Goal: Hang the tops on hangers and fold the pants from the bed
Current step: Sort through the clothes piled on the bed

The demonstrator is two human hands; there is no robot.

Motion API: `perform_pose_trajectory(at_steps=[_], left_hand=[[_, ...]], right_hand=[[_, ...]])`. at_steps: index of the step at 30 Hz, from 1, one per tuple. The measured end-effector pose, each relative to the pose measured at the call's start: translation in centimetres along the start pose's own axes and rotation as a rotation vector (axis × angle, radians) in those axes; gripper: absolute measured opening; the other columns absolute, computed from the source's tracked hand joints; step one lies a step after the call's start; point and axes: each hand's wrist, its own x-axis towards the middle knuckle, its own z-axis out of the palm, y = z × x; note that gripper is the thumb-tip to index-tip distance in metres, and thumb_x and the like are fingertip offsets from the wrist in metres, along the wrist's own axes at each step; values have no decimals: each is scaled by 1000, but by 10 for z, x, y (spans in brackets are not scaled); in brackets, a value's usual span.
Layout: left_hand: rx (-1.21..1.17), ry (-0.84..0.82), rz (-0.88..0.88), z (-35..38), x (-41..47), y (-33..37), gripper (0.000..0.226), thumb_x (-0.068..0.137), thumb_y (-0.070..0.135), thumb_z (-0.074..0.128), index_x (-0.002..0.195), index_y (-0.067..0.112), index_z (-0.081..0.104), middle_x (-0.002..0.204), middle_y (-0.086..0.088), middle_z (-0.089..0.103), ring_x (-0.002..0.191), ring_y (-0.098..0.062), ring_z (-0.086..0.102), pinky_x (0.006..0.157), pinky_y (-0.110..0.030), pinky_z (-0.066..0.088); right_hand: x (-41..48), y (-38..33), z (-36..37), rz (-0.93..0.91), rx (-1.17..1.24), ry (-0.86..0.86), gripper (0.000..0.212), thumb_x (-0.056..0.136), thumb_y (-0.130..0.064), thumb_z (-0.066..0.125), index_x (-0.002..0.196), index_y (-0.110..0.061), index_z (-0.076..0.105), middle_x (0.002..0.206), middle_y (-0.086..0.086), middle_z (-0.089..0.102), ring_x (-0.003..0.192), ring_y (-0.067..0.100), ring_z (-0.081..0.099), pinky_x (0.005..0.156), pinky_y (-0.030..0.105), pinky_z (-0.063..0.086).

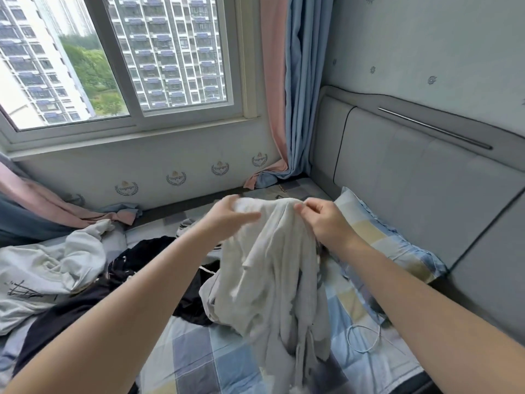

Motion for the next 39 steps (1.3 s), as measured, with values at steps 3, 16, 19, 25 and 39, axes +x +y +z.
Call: perform_pose_trajectory(at_steps=[3,16,19,25,39], left_hand=[[164,-108,204,21,-4,0,90,74,47,84,150,34,37,149,13,41,132,-5,43,111,-30,37],[-281,155,475,62,-10,24,38,94,39,54,62,23,40,53,18,33,50,-2,28,46,-20,24],[-341,146,477,69,-18,22,41,99,31,54,63,21,38,55,18,30,51,-2,26,45,-17,23],[-413,81,526,71,-39,30,39,97,27,55,65,15,35,61,13,27,56,-5,25,50,-18,23],[-448,268,370,13,-45,7,43,102,27,55,75,-4,42,68,-7,26,61,-23,22,56,-33,19]], right_hand=[[3,-35,-5,-105,24,-63,39,102,-25,57,67,-11,49,52,-13,36,48,4,32,48,21,28],[-17,-29,-34,-137,67,-21,30,80,-30,76,88,-7,58,65,-14,52,58,5,45,53,19,38],[-37,6,-21,-36,-70,44,15,75,-23,65,75,-18,52,60,-13,47,58,8,40,57,31,35],[-64,59,16,254,-208,93,17,74,-21,58,64,-11,49,58,2,56,54,12,39,52,31,32],[-73,128,65,409,77,-105,14,101,-6,54,97,2,64,92,21,69,84,27,58,77,39,45]])
